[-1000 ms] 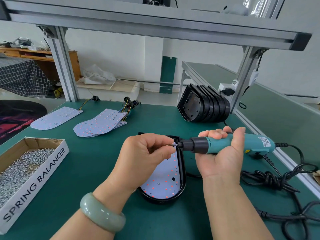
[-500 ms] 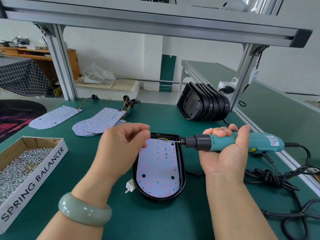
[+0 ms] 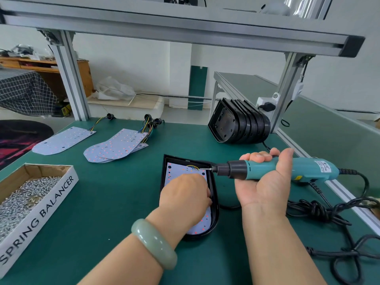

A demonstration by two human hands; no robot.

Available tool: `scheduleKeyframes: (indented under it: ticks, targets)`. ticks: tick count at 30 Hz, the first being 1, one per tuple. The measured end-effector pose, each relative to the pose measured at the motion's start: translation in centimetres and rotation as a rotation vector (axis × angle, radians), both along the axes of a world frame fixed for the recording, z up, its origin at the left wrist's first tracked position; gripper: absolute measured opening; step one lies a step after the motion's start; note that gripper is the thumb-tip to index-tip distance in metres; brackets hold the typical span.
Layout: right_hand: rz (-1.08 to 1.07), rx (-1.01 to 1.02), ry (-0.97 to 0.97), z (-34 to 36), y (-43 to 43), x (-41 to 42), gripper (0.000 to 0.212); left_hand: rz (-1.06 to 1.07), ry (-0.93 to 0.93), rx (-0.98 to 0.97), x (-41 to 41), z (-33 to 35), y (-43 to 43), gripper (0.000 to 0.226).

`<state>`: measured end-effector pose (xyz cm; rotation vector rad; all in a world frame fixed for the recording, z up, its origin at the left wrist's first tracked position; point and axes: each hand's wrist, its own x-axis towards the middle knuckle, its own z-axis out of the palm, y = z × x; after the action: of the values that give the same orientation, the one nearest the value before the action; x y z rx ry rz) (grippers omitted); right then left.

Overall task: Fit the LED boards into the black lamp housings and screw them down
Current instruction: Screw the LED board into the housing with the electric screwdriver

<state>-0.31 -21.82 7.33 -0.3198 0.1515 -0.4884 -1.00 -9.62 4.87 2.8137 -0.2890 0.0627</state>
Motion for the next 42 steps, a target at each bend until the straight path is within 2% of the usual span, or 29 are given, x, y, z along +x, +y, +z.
scheduleKeyframes:
  ticks: [4,6,8,12,13,15,18,23,30,42]
  targets:
    - [0.006,-0.013,0.004,0.0,0.1,0.0,0.027,-0.024,-0.111,0.149,-0.3,-0.5,-0.1,0.014]
    - [0.006,-0.012,0.005,0.0,0.0,0.0,0.027,-0.049,-0.155,0.146,-0.4,-0.6,0.1,0.018]
    - [0.0,-0.012,0.006,0.0,-0.1,0.0,0.027,-0.057,-0.168,-0.066,-0.5,-0.1,0.7,0.016]
    - [-0.011,-0.015,0.004,0.0,-0.3,0.0,0.027,0.072,-0.05,-0.761,-0.5,1.6,3.5,0.017]
    - [-0.008,-0.014,0.002,0.0,-0.3,0.0,0.027,0.102,-0.014,-0.883,-0.6,1.7,4.1,0.018]
    - [0.0,-0.013,-0.005,-0.1,-0.1,0.0,0.027,0.133,0.049,-0.999,-0.8,1.7,5.0,0.02]
    - [0.014,-0.019,-0.016,-0.2,0.1,0.0,0.026,0.13,0.091,-1.049,-0.8,1.5,5.1,0.027]
    - [0.025,-0.028,-0.017,-0.1,0.2,-0.1,0.027,0.128,0.05,-1.136,-1.2,1.9,4.5,0.011]
    - [0.043,-0.028,-0.025,-0.1,0.4,-0.2,0.028,0.166,0.063,-1.263,-1.5,1.8,3.2,0.026]
    - [0.052,-0.03,-0.028,-0.1,0.9,-0.3,0.026,0.16,0.076,-1.263,-1.6,1.6,3.0,0.024]
